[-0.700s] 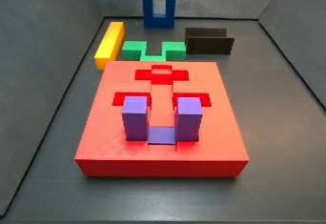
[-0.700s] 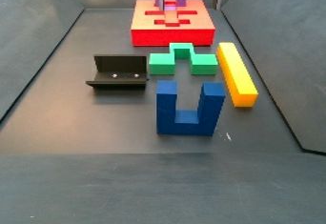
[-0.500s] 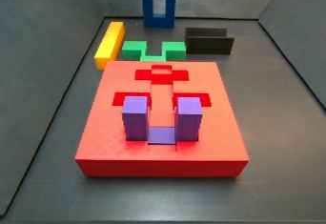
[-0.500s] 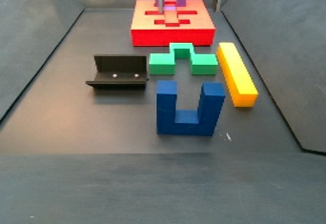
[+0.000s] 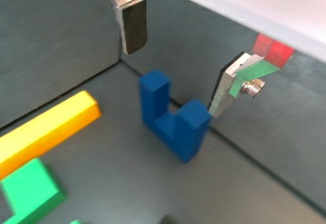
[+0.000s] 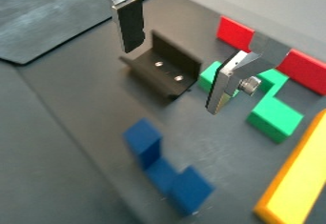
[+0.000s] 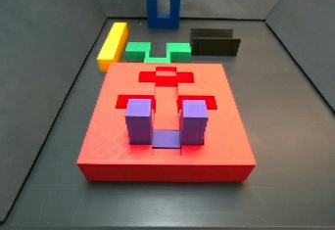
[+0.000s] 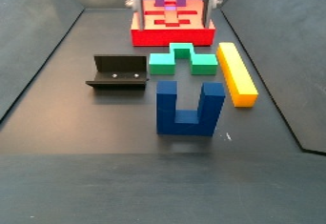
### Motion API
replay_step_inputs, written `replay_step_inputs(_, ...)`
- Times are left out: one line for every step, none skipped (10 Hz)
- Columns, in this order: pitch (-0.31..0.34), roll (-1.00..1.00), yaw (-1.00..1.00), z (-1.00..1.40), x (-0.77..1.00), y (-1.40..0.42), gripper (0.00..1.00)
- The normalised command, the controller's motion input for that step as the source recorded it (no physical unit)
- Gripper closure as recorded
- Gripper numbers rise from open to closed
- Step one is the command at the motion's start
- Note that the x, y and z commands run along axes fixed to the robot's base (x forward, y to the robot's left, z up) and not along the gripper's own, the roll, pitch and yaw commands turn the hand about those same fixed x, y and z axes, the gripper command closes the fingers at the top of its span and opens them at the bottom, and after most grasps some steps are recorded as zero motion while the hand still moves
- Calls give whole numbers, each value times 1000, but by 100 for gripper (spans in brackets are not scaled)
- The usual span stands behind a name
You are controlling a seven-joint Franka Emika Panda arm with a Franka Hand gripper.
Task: Pick up the blue object. Move up. Move to above the board. Insert the blue object.
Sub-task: Pick up the blue object.
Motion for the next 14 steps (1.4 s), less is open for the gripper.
replay_step_inputs(249,-120,0,0,591,623,0)
replay_step_inputs(223,-120,0,0,657,597,0)
replay_step_inputs(166,-96,0,-114,726,569,0)
replay_step_inputs(11,-7,0,-480,577,337,0)
replay_step_inputs(0,-6,0,-571,517,254,0)
replay_step_inputs(0,-67,0,-363,469,191,0)
replay_step_inputs(0,-119,-63,-160,383,77,0)
replay_step_inputs(0,-141,-106,-120,454,54,0)
replay_step_inputs(-66,-150,-160,-146,337,9,0)
replay_step_inputs(-136,-181,-226,-60,134,0,0)
replay_step_inputs(-190,-243,-257,3,17,11,0)
replay_step_inputs(-251,-320,-277,37,0,60,0)
replay_step_inputs(-243,-406,-306,0,-63,46,0)
replay_step_inputs(-216,-331,-257,0,0,0,0)
